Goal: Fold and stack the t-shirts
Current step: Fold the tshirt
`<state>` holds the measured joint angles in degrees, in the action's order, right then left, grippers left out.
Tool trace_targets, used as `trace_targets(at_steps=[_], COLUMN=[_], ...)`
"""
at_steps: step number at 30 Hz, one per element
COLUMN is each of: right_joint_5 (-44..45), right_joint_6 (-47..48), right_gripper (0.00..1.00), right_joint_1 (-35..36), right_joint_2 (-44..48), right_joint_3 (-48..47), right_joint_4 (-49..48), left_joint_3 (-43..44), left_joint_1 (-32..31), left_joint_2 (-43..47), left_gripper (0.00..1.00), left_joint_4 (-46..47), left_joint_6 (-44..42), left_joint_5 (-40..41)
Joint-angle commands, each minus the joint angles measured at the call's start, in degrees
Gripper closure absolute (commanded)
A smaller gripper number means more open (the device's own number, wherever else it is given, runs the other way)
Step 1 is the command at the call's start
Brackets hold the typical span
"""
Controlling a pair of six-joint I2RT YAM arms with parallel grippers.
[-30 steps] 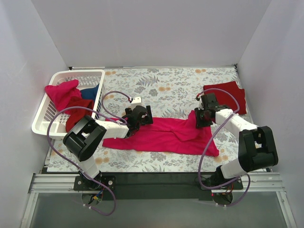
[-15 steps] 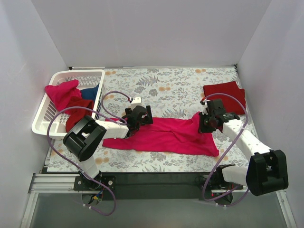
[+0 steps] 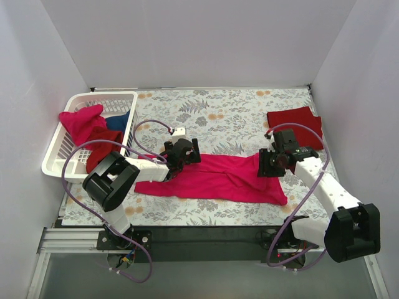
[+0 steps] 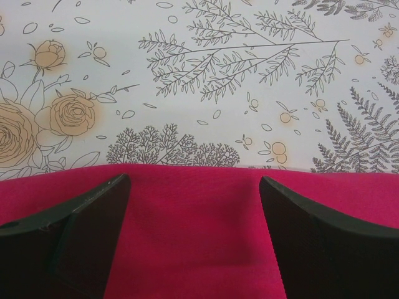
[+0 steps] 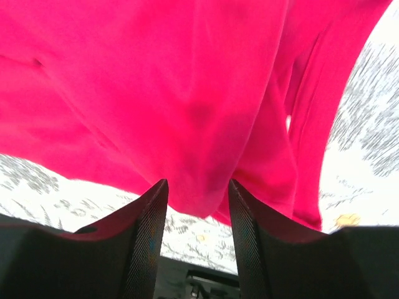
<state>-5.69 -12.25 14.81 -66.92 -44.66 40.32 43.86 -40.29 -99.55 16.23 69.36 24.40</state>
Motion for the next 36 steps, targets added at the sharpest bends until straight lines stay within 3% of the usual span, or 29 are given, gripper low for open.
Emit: trace_targets(at_steps=[1,3,7,13,23,26,27,29,36], right_joint_5=[1.13,0.51,7.08,9.3,2.19,-0.19,-0.46,-0.63,4.54], right_joint_6=[0.12,-0.14,0.91,1.79,2.58,2.67,2.76,2.85,3.64], right_gripper=[0.61,0.61,0.6,0.59,0.62,0.74,0.87,0.98,0.99], right_joint_1=[0.13,0.13,-0.04,-1.89,-5.49,-5.93,-6.02,-6.8,-10.14], right_joint_2=[0.21,-0.23,-5.14,-12.0,-17.54,-19.3,-19.65,-19.05,-15.53], right_joint_3=[-6.57,-6.66,-9.38,-10.0,-7.19,-6.58,-6.31,-5.09,-0.87], right_joint_4=[-5.49,-11.88,-14.21,-18.85,-24.67,-25.55,-25.55,-25.46,-24.06], left_joint_3=[-1.32,-1.32,-1.49,-2.2,-2.28,-2.28,-2.37,-2.37,-2.37], left_joint_1=[0.22,0.22,0.22,0.22,0.22,0.22,0.22,0.22,0.22], left_joint_2=[1.72,2.16,2.52,3.48,3.13,2.96,2.87,2.78,2.52], left_gripper=[0.22,0.22,0.22,0.21,0.21,0.21,0.21,0.21,0.21], left_joint_4=[-4.01,-4.1,-4.8,-4.98,-5.07,-5.15,-5.15,-5.24,-5.86], left_joint_6=[-0.81,-0.81,-0.72,-0.54,-0.28,-0.19,-0.19,-0.28,0.24], left_joint_5=[1.44,1.44,1.52,1.96,1.53,1.52,1.61,1.96,3.45])
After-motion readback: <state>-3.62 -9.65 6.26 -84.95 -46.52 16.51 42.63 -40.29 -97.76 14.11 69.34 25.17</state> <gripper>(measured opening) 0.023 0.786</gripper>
